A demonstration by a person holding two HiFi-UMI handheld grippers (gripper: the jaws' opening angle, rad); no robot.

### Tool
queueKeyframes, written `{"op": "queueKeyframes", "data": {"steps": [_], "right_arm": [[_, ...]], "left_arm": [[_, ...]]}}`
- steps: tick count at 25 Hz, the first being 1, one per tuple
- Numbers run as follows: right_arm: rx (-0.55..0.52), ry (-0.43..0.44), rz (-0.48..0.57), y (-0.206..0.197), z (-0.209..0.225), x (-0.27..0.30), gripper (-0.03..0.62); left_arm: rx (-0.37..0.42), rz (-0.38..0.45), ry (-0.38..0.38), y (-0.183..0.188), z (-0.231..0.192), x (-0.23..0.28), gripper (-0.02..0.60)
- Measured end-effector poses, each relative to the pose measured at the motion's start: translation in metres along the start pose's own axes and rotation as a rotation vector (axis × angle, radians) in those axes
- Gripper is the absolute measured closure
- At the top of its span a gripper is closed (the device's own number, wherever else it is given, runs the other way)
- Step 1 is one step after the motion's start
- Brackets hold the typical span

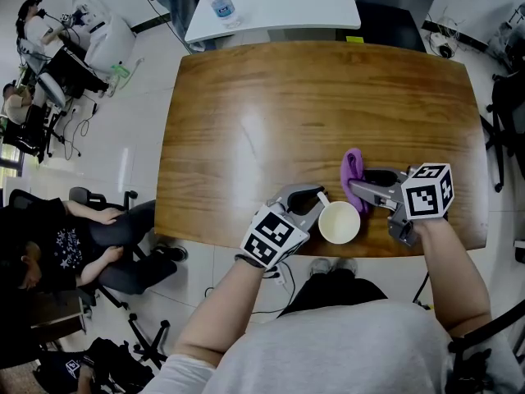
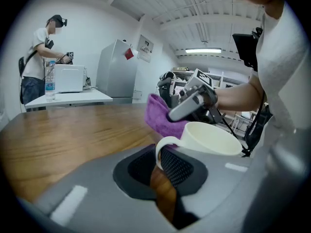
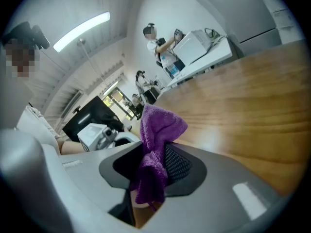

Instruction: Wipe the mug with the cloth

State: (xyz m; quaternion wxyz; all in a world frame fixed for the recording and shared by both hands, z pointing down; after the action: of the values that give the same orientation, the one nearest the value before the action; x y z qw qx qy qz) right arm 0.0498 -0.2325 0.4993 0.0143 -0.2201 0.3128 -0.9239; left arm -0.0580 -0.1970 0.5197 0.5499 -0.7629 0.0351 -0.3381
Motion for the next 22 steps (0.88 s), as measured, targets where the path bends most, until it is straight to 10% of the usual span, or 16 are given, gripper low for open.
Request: {"op": "queueKeyframes", "data": {"steps": [5, 22], "right_arm": [[0.018, 0.077, 0.145, 0.029, -0.024, 0.004, 0.461], [0.092, -0.018, -0.035, -0.022, 0.012, 0.030, 0.461]], "left_arm": [[-0.006, 0.003, 0.009, 0.000, 0.001, 0.000, 0.561], [-0.024, 0.007, 0.008, -0.003, -0.002, -0.002, 0.551]]}}
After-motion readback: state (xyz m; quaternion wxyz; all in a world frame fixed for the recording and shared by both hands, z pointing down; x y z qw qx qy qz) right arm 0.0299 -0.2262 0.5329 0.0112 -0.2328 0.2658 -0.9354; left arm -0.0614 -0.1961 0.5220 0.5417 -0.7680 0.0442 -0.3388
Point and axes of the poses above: the fingertips, and each gripper's own axes: x forward along the fingers, z to its right, y out of its top, the point moved 4 cm from there along -x, backward along the fingers, and after that the axes turned 1 degree about x, right-handed, at the moved point
